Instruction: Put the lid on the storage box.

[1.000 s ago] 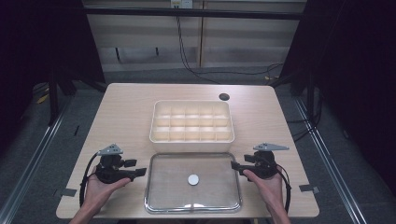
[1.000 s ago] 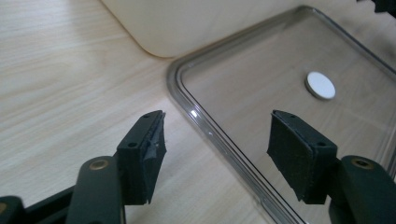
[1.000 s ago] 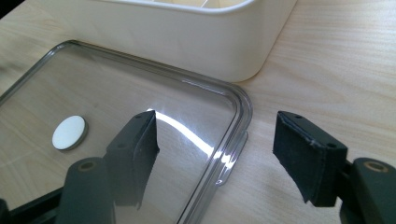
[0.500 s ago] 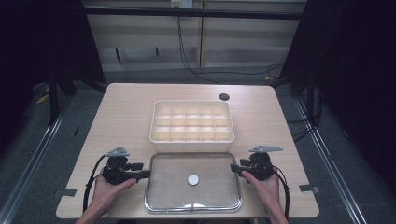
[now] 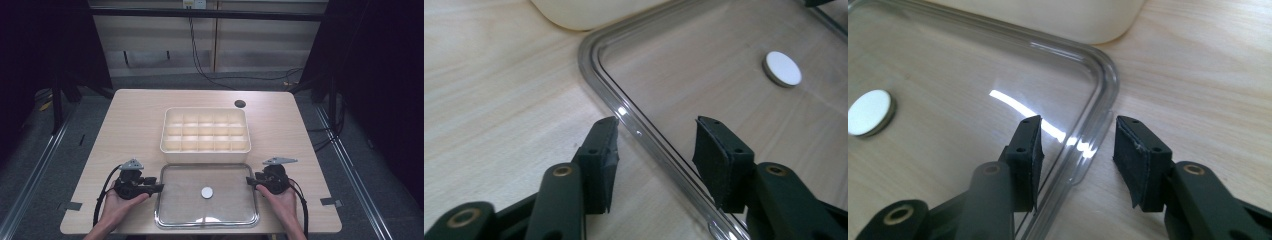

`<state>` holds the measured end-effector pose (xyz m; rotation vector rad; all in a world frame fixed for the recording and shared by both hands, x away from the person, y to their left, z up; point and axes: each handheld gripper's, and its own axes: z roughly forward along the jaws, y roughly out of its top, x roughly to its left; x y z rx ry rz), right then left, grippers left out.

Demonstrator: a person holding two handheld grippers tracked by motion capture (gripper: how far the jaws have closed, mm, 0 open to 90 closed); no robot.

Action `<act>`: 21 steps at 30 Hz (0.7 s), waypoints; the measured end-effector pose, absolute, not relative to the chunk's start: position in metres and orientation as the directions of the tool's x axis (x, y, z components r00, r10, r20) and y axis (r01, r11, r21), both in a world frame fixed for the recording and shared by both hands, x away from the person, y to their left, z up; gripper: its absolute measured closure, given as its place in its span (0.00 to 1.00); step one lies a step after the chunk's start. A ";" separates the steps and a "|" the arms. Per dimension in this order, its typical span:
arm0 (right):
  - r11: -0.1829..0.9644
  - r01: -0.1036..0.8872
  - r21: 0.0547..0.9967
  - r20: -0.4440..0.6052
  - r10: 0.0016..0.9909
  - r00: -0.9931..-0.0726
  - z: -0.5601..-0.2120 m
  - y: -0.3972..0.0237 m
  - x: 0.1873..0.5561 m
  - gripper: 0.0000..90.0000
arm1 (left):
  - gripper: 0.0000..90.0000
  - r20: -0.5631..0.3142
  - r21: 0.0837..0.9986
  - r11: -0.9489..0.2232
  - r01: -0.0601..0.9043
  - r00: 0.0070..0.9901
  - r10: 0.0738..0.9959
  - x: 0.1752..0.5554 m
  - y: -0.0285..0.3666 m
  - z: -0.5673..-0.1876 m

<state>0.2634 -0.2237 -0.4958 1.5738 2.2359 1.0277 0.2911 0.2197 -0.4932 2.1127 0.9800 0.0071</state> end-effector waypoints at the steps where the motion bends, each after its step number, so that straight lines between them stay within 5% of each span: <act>1: 0.174 0.743 0.646 0.203 0.900 -0.387 -0.495 -0.224 0.263 0.61 | 0.59 -0.299 0.664 -0.385 0.641 0.700 0.649 0.291 0.220 -0.493; 12: 0.173 0.737 0.654 0.226 0.885 -0.408 -0.497 -0.221 0.262 0.62 | 0.64 -0.291 0.653 -0.413 0.635 0.714 0.637 0.289 0.212 -0.496; 21: 0.043 0.762 0.647 0.350 0.871 -0.346 -0.501 -0.229 0.263 0.61 | 0.71 -0.270 0.653 -0.430 0.623 0.722 0.637 0.289 0.211 -0.496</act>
